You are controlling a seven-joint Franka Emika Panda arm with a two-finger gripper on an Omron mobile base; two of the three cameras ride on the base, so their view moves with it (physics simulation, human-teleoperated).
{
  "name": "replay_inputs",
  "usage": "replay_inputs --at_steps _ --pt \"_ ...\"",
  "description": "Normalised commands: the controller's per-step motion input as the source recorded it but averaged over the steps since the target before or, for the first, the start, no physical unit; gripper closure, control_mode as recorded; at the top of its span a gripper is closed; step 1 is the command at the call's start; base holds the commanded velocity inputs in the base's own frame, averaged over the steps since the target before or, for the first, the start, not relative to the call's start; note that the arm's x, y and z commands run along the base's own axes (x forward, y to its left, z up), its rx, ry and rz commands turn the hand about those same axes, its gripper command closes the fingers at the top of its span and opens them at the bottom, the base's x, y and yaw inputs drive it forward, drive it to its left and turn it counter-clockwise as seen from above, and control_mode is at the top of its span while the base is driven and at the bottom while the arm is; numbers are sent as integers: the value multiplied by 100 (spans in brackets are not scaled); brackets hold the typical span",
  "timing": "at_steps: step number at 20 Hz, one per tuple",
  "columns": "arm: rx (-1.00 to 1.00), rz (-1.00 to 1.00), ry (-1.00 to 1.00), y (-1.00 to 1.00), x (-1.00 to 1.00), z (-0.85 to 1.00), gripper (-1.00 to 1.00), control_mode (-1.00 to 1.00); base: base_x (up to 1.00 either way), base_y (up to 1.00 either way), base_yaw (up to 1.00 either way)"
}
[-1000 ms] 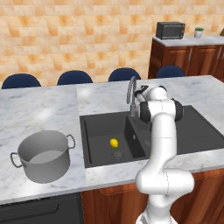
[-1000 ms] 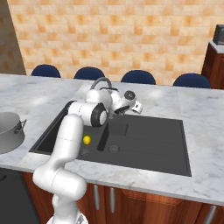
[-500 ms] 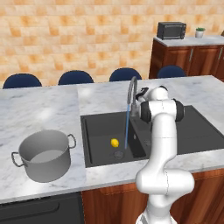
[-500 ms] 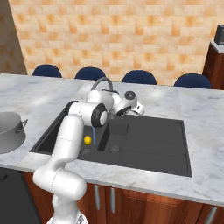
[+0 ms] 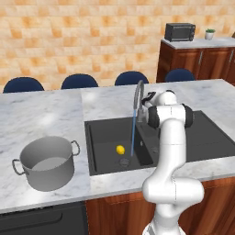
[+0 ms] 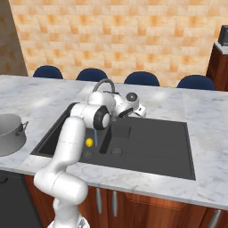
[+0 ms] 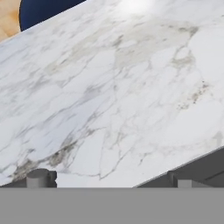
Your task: Dump the lemon from the pot into the sink. Then turn on the water and wash the lemon. Then turn off the water and put the lemon back in the pot.
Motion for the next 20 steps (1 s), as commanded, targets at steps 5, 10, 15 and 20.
replay_inputs --at_steps 5,10,15,20 --pt "6 0 -1 17 47 0 -100 -100 0 0 0" --pt "1 0 -2 27 50 12 -100 -100 0 0 0" --pt "1 -9 -1 49 55 12 -100 -100 0 0 0" --pt "1 -12 0 44 60 6 -100 -100 0 0 0"
